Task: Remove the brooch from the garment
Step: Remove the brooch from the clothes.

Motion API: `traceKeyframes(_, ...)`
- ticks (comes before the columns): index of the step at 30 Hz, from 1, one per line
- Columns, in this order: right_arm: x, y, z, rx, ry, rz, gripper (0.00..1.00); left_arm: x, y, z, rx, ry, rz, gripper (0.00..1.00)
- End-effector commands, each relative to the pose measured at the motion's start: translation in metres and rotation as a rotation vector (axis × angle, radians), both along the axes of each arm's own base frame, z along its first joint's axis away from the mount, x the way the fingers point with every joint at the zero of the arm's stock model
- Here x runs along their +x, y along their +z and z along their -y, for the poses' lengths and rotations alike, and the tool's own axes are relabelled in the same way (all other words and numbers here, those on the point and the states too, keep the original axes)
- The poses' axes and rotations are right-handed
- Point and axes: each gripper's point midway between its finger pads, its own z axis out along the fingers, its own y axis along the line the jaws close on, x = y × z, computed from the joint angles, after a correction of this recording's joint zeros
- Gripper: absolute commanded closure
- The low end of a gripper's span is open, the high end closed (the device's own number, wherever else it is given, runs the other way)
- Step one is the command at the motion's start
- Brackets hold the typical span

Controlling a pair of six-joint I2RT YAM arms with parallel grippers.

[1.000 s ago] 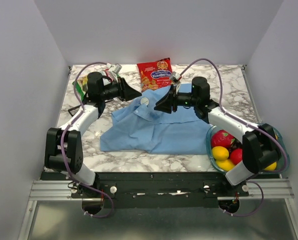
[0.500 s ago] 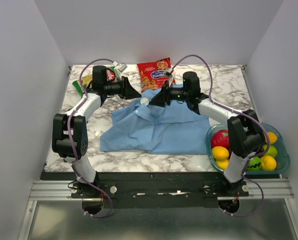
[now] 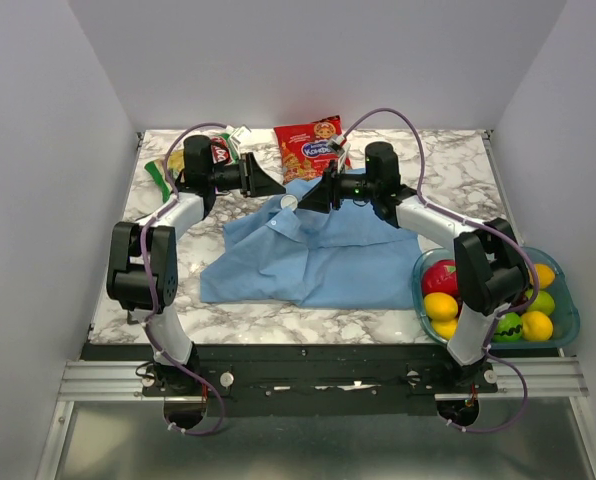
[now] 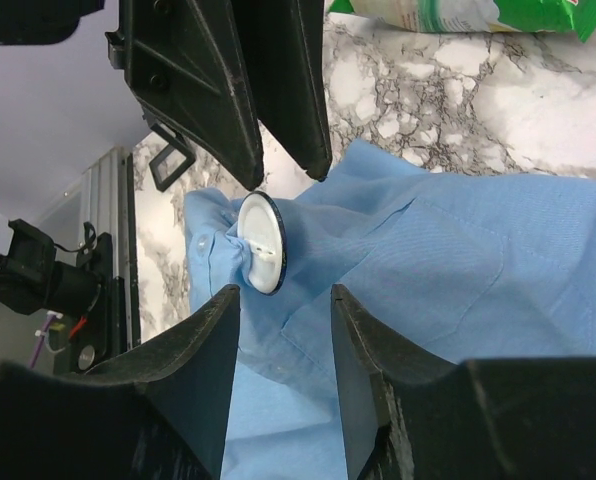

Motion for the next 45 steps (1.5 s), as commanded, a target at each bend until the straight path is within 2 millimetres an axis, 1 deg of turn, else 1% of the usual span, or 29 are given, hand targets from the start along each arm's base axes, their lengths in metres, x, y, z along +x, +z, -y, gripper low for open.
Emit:
traceKeyframes(1,0.001,0.004,0.000,0.001,0.002,0.007,0.51,-0.003,0.017,-0.001,-0.110,-0.024,-0.014,0.57)
traceKeyframes(3,0.001,0.003,0.001,-0.001,0.001,0.004,0.51,-0.004,0.019,-0.001,-0.121,-0.032,-0.008,0.57)
traceKeyframes(7,0.001,0.002,0.001,-0.003,-0.001,-0.001,0.51,-0.008,0.017,0.000,-0.116,-0.049,-0.001,0.58)
traceKeyframes(8,0.001,0.003,0.002,-0.003,-0.002,0.001,0.51,-0.008,0.014,0.000,-0.108,-0.048,-0.023,0.59)
traceKeyframes(9,0.000,0.002,0.001,-0.003,-0.001,0.000,0.51,-0.008,0.010,0.000,-0.093,-0.052,0.000,0.59)
traceKeyframes(10,0.000,0.002,0.002,-0.004,0.000,0.000,0.51,-0.007,0.010,0.001,-0.079,-0.057,0.020,0.59)
traceKeyframes(11,0.000,0.002,0.002,-0.005,-0.002,0.000,0.51,-0.010,0.002,0.001,-0.058,-0.059,-0.039,0.59)
traceKeyframes(12,0.000,0.001,0.002,-0.005,-0.002,0.000,0.51,-0.010,-0.002,0.001,-0.037,-0.053,-0.041,0.59)
traceKeyframes(13,-0.001,0.002,0.002,-0.006,0.000,-0.001,0.51,-0.005,-0.001,0.001,-0.001,-0.061,0.054,0.59)
traceKeyframes(14,0.000,0.001,0.003,-0.007,-0.003,-0.001,0.51,-0.012,-0.011,0.001,0.026,-0.068,-0.019,0.59)
traceKeyframes(15,-0.001,0.003,0.002,-0.006,-0.001,0.003,0.51,-0.012,-0.013,0.001,0.045,-0.070,-0.007,0.59)
traceKeyframes(16,-0.001,0.002,0.002,-0.007,-0.001,0.004,0.51,-0.010,-0.012,0.001,0.061,-0.077,0.031,0.59)
traceKeyframes(17,0.000,0.002,0.003,-0.007,-0.002,0.004,0.51,-0.014,-0.014,0.001,0.067,-0.083,0.006,0.59)
traceKeyframes(22,-0.001,-0.001,0.003,-0.011,-0.001,-0.003,0.51,-0.016,-0.014,0.002,0.064,-0.094,0.002,0.60)
traceKeyframes(28,-0.001,-0.001,0.003,-0.014,0.001,0.000,0.51,-0.025,-0.016,0.006,0.064,-0.124,-0.010,0.62)
traceKeyframes(32,-0.002,-0.001,0.003,-0.015,0.004,0.000,0.51,-0.023,-0.013,0.007,0.070,-0.123,0.008,0.66)
traceKeyframes(35,-0.002,-0.001,0.003,-0.019,0.009,0.007,0.51,-0.016,-0.009,0.007,0.074,-0.113,0.034,0.72)
traceKeyframes(36,-0.002,-0.001,0.003,-0.021,0.010,0.009,0.51,-0.015,-0.006,0.007,0.072,-0.117,0.046,0.80)
traceKeyframes(37,-0.001,0.000,0.004,-0.026,0.013,0.018,0.51,-0.012,0.001,0.008,0.069,-0.121,0.072,0.85)
traceKeyframes(38,-0.001,0.001,0.004,-0.029,0.015,0.022,0.51,-0.011,0.002,0.008,0.070,-0.134,0.096,0.90)
traceKeyframes(39,-0.002,0.004,0.003,-0.032,0.020,0.031,0.51,-0.012,0.005,0.008,0.075,-0.149,0.116,0.97)
traceKeyframes(40,-0.002,0.006,0.004,-0.041,0.028,0.048,0.51,-0.014,0.009,0.007,0.081,-0.171,0.141,0.99)
traceKeyframes(41,-0.002,0.006,0.004,-0.047,0.033,0.058,0.52,-0.016,0.015,0.005,0.119,-0.219,0.224,1.00)
traceKeyframes(42,-0.003,0.008,0.005,-0.053,0.038,0.069,0.52,-0.019,0.019,0.003,0.136,-0.250,0.251,1.00)
traceKeyframes(43,-0.004,0.010,0.008,-0.068,0.043,0.088,0.52,-0.020,0.016,-0.001,0.191,-0.279,0.308,1.00)
traceKeyframes(44,-0.004,0.013,0.008,-0.073,0.051,0.106,0.52,-0.038,0.022,-0.008,0.249,-0.338,0.207,1.00)
traceKeyframes(45,-0.005,0.014,0.009,-0.082,0.057,0.119,0.52,-0.039,0.018,-0.014,0.318,-0.445,0.431,1.00)
